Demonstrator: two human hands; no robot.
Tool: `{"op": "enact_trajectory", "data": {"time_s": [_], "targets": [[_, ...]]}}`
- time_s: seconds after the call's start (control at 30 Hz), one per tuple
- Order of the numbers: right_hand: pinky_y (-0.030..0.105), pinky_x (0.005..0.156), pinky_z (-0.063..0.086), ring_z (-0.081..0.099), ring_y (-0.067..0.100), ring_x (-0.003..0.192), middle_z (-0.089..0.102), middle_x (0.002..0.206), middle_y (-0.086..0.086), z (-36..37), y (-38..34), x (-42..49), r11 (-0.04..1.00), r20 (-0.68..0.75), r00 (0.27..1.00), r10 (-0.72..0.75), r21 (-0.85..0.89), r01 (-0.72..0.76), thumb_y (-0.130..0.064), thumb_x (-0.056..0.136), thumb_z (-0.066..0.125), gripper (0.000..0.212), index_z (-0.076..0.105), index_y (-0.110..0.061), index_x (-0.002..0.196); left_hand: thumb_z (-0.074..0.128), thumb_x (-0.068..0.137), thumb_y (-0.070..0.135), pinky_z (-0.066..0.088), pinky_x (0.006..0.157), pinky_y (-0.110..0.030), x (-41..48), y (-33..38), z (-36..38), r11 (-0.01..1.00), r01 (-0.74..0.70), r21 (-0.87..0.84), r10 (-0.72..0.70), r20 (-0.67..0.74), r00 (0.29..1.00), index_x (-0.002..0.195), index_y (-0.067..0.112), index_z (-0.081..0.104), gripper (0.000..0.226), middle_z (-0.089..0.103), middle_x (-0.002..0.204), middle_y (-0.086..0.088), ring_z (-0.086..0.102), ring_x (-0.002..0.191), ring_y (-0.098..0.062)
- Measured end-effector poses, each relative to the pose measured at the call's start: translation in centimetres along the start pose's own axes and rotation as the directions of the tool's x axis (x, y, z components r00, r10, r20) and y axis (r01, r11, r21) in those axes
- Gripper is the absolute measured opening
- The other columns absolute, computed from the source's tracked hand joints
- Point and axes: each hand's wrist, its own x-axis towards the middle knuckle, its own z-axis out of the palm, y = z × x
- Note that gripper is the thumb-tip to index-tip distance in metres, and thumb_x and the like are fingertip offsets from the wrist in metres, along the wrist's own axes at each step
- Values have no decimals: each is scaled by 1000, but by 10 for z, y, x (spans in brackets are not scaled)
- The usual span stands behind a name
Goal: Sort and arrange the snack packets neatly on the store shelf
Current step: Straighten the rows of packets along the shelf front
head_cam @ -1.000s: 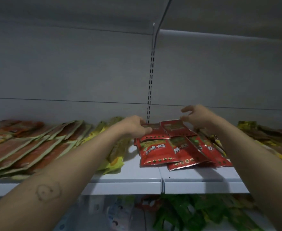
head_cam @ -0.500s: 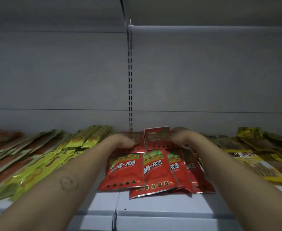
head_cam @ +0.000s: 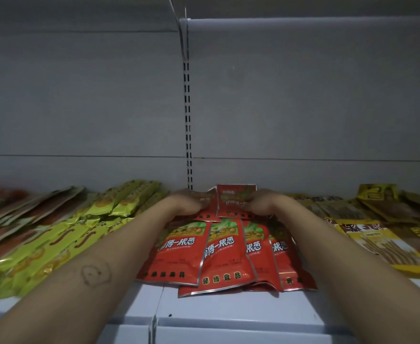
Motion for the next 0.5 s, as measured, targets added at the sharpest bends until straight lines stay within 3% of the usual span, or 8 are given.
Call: {"op": "enact_trajectory", "data": {"time_s": [0.2, 0.3, 0.43, 0.5], "targets": [[33, 100, 44, 54, 27, 123, 55, 141, 8, 4, -2, -1, 999, -50, 999, 4, -32, -6, -48, 101, 46, 51, 52, -16, 140, 50, 97, 54, 37, 85, -24, 1, 1, 5, 999, -29, 15, 29, -31, 999, 135, 15, 54, 55, 58, 138, -10, 56, 121, -30], [32, 98, 43, 55, 28, 123, 55, 140, 9, 1, 2, -8, 1000, -77, 997, 9, -13, -10, -50, 100, 46, 53, 54, -14, 138, 48, 98, 54, 43, 99, -28, -6, 3, 1, 999, -38, 29, 39, -43, 998, 142, 13, 48, 60, 53, 144, -11, 54, 126, -31], [33, 100, 44, 55, 28, 122, 57, 139, 7, -12, 2, -28, 999, -134, 990, -47, -21, 45, -54, 97, 49, 54, 57, -17, 136, 44, 95, 64, 36, 110, -33, -29, -1, -14, 991, -24, 128, 30, -46, 999, 156, 11, 19, 85, 36, 157, -13, 40, 140, -34], [32, 98, 43, 54, 29, 124, 56, 140, 9, -20, 2, -44, 999, -202, 978, -52, -24, 49, -53, 95, 55, 57, 55, -15, 137, 46, 93, 66, 38, 111, -34, -47, -7, -21, 981, -73, 180, 82, -41, 996, 155, 16, 24, 83, 42, 153, -12, 43, 138, -32]]}}
